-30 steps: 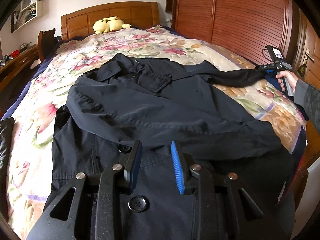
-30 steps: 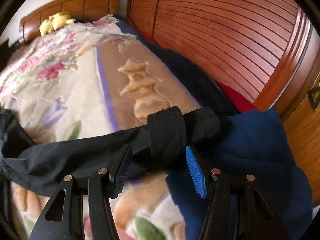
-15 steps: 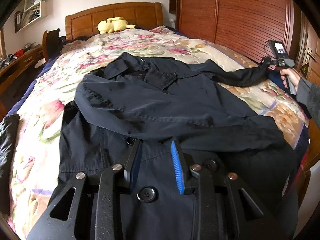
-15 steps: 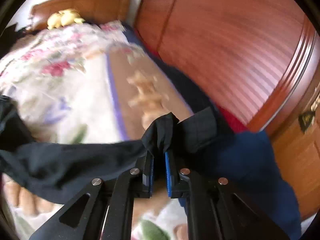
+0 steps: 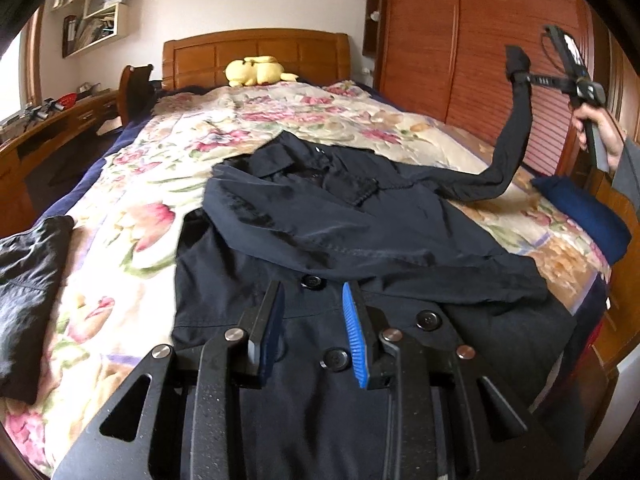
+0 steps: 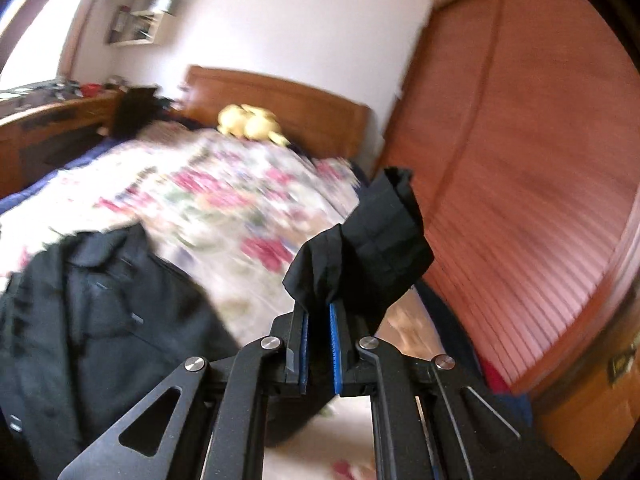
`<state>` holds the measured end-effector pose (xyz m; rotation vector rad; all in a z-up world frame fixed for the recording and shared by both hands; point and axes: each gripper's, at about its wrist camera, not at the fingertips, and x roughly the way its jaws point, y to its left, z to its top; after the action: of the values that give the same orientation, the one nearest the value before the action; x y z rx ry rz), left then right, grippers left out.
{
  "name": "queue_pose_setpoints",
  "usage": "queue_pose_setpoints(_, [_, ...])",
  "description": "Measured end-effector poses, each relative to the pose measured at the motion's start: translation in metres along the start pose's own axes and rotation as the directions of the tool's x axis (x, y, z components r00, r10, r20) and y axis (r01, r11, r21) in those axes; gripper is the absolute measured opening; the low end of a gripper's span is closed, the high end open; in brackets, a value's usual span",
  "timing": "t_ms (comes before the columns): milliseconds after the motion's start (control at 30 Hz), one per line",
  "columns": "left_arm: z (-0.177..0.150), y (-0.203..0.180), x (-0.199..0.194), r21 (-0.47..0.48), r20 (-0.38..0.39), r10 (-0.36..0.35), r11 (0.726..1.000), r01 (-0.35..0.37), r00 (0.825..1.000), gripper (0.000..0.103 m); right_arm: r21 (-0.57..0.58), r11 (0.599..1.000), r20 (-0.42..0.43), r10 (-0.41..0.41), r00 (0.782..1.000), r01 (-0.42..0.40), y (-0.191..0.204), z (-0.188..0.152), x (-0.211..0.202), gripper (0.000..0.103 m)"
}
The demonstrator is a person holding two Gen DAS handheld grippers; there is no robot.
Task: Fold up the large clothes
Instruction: 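Lift the sleeve with the right tool, fold it across the coat front, release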
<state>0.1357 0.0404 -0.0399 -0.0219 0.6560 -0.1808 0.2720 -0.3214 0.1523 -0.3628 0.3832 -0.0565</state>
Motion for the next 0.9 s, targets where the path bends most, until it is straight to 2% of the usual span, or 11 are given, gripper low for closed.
queue_pose_setpoints(133, [-0.002,0.015,-0.019,-0.013,0.023,0.020,1.000,-0.020,1.000,0.031,-0.060,0.994,0.080,0.102,0.992,-0.097,0.053,0.027,-0.041,0.009])
queue_pose_setpoints(233, [-0.004,0.024,-0.030,-0.023,0.035,0.034,0.999,-0.033,0.999,0.031,-0.108,0.976,0.116,0.202,0.973,-0.190,0.091,0.035,-0.069,0.008])
queue_pose_setpoints(367, [-0.009,0.036,-0.041,-0.039,0.046,0.061,0.997,-0.059,0.997,0.031,-0.121,0.937,0.108,0.340,0.934,-0.327,0.125,0.026,-0.089,0.008])
queue_pose_setpoints(467, [-0.014,0.045,-0.045,-0.055,0.043,0.078,0.996,-0.075,0.996,0.031,-0.107,0.909,0.074,0.412,0.908,-0.404,0.141,0.007,-0.093,0.008])
queue_pose_setpoints(700, [-0.018,0.054,-0.047,-0.076,0.036,0.085,0.994,-0.082,0.996,0.031,-0.108,0.872,-0.029,0.477,0.878,-0.477,0.160,-0.033,-0.070,0.009])
queue_pose_setpoints(867, [-0.018,0.052,-0.045,-0.068,0.031,0.086,0.994,-0.084,0.996,0.031,-0.090,0.867,-0.061,0.486,0.872,-0.490,0.168,-0.035,-0.056,0.009])
queue_pose_setpoints(900, [-0.018,0.051,-0.044,-0.066,0.030,0.085,0.994,-0.083,0.996,0.031,-0.079,0.870,-0.022,0.487,0.873,-0.487,0.170,-0.036,-0.058,0.009])
